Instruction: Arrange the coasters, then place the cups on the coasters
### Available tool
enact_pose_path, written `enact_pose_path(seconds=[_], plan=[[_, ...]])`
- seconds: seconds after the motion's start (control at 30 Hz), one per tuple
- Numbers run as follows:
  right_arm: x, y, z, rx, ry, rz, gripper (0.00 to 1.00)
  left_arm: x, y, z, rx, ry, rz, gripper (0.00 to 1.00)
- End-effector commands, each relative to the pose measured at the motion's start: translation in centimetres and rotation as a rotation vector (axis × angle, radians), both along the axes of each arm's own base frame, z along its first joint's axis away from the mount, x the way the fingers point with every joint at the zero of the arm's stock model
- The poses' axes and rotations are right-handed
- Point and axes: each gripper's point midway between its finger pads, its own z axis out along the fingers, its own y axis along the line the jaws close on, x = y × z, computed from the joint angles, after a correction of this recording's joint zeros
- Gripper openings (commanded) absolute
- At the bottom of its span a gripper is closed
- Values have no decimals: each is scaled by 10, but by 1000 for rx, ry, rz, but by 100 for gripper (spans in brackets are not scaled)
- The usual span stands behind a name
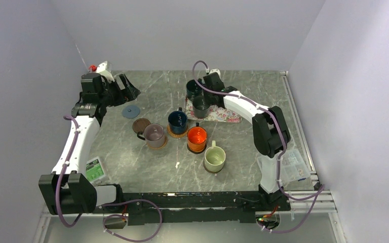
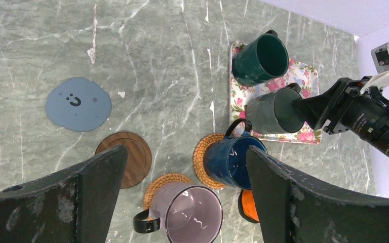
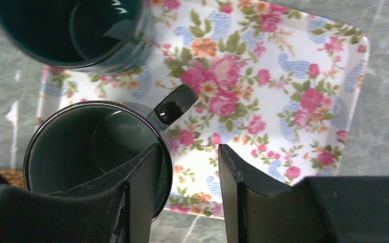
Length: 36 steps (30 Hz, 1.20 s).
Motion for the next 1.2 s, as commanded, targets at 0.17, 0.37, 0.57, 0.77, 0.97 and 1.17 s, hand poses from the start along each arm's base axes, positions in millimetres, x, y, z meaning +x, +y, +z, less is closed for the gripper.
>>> enact_pose_path(seconds=[0.17,0.37,0.57,0.77,0.97,1.17], plan=[[3,-16,54,21,-81,-40,49,2,-7,13,8,-40,-32,94],[-14,12,84,104,-138,1,58,1,-7,13,9,-42,-30,94],[-18,48,86,104,-147,29,56,1,-7,14,12,-44,-28,94],[-9,61,60,47,-95,4,50,0,-7,15,15,-45,-26,94],[2,69,43,-8,-73,-7,47,0,-7,15,16,-46,-27,94],[6,75,28,-16,-45,4,37,0,-8,14,15,-43,-30,94]])
